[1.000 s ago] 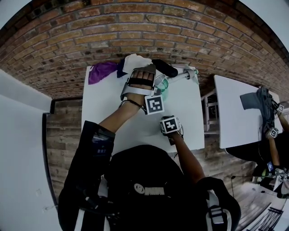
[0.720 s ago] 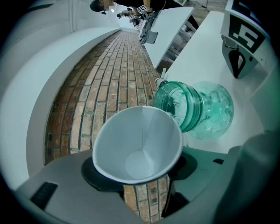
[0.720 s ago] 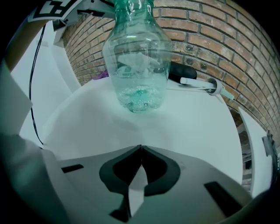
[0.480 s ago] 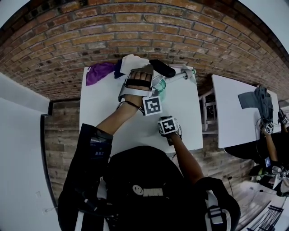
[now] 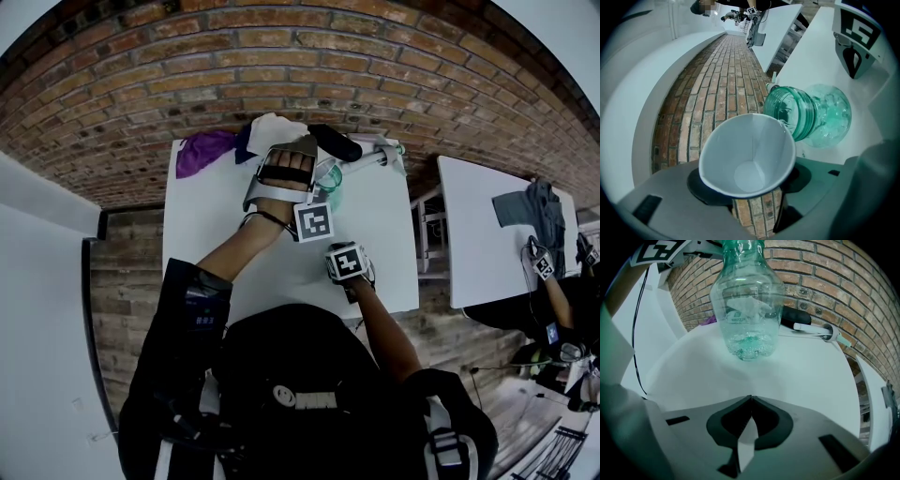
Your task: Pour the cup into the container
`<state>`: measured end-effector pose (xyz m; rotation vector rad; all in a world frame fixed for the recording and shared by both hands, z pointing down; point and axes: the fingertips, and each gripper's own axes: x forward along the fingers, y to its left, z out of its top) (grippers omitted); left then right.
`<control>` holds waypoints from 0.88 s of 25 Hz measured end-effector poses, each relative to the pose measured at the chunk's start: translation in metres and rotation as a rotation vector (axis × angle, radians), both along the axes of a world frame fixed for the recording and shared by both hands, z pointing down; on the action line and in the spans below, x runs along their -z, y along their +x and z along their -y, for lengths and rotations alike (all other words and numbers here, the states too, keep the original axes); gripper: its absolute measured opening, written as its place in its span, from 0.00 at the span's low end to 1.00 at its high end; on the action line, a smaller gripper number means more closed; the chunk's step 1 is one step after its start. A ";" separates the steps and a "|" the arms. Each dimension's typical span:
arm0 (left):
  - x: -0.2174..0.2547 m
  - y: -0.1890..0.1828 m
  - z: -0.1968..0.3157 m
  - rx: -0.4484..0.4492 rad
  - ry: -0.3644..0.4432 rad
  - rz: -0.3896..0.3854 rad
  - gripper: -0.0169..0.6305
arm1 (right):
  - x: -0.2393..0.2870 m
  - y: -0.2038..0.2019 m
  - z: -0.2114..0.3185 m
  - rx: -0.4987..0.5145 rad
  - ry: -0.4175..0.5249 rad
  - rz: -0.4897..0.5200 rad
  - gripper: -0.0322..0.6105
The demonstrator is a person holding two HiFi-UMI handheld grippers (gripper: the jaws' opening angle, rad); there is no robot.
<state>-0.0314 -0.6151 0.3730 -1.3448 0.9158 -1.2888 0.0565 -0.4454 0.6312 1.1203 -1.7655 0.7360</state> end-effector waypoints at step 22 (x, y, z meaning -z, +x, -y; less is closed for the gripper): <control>0.000 -0.001 -0.001 0.003 0.029 0.028 0.48 | 0.002 -0.001 0.000 -0.005 0.013 0.001 0.06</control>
